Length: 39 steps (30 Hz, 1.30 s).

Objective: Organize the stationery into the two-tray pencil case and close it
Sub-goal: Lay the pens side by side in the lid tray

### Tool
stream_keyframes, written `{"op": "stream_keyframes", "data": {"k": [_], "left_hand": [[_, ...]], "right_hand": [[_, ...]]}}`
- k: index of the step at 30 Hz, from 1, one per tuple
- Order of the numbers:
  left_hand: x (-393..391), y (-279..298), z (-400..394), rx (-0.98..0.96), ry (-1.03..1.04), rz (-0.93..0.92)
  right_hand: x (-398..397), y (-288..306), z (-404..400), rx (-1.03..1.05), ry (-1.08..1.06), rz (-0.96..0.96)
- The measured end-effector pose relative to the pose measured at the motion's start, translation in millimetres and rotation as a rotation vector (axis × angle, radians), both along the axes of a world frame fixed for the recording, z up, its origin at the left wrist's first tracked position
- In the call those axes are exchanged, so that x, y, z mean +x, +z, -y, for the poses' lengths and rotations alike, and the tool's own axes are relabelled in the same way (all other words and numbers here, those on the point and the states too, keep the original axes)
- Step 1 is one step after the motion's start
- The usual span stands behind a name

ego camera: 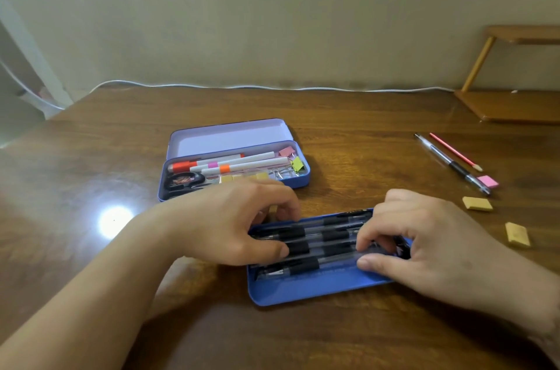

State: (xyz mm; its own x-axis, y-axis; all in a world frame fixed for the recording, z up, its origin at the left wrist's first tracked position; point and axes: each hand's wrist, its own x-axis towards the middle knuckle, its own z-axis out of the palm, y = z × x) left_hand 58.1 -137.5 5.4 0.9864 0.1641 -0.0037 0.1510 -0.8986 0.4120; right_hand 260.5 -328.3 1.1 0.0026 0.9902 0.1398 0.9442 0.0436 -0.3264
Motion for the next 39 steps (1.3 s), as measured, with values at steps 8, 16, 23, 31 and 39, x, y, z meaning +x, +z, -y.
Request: {"op": "stream_keyframes", "data": {"k": [8, 16, 23, 31, 39], "left_hand": [[-0.4, -0.1, 3.3, 0.01, -0.012, -0.045], [1.1, -0.2, 5.8, 0.043, -0.006, -0.045], [0.8, 0.9, 7.1, 0.053, -0.004, -0.049], [2.7, -1.8, 10.0, 0.117, 0.013, -0.03], [2.1, -2.7, 6.5, 0.092, 0.002, -0.026]], "right_hand": [[-8.2, -6.6, -3.2, 0.017, -0.031, -0.026], [-1.6, -4.3, -3.4, -0.024, -0.036, -0.013], [6.5, 5.1, -1.4, -0.024, -0.049, -0.056], [121.3, -10.8, 4.5, 0.109, -0.832, 0.095], [128.8, -20.9, -5.4, 0.14, -0.952, 0.134]]}}
